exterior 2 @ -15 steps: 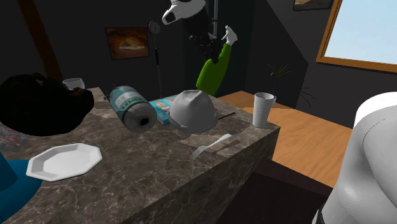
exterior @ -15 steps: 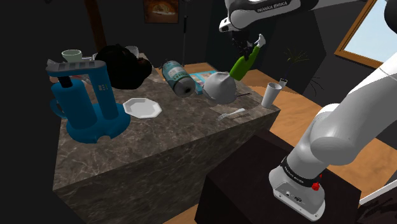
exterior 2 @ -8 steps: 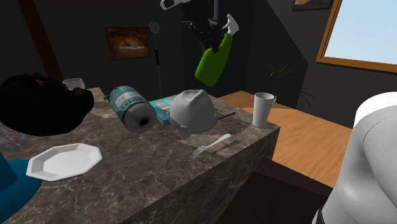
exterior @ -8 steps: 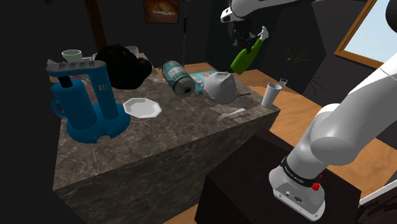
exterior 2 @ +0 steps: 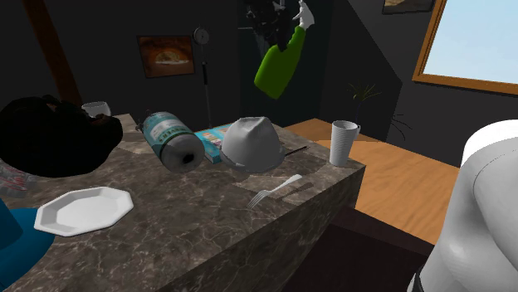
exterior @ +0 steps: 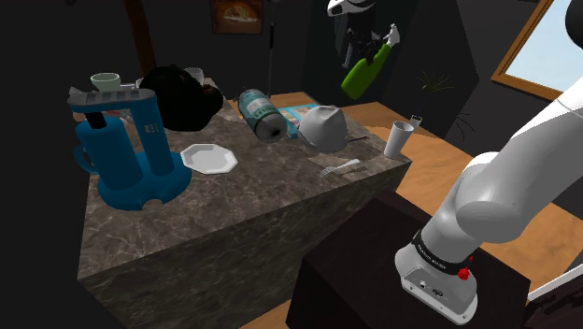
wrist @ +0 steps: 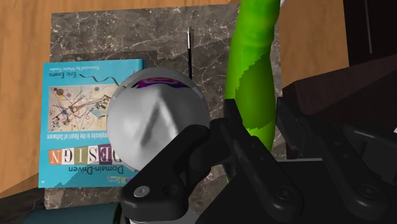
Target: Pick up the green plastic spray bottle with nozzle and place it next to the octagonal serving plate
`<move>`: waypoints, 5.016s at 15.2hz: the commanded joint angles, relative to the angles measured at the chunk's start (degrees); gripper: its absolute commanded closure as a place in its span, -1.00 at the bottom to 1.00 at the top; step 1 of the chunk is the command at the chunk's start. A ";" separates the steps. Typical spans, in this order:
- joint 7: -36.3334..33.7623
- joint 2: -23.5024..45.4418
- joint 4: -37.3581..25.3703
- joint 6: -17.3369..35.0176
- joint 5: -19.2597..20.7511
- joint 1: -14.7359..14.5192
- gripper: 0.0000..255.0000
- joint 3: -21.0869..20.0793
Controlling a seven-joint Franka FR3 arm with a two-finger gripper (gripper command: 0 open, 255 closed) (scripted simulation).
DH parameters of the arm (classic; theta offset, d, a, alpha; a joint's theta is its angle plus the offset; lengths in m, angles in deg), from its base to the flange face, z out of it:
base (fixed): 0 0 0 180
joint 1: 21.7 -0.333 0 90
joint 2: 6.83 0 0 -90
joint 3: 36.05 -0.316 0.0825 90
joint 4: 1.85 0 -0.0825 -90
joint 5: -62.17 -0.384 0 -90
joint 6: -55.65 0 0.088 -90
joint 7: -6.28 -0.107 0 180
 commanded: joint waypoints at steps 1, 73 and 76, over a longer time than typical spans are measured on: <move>0.60 0.15 -1.68 -1.43 -0.09 -0.09 1.00 -0.17; -44.36 43.59 -21.96 2.36 -9.01 -21.40 -1.00 -19.43; -44.36 43.59 -21.96 2.36 -9.01 -21.40 -1.00 -19.43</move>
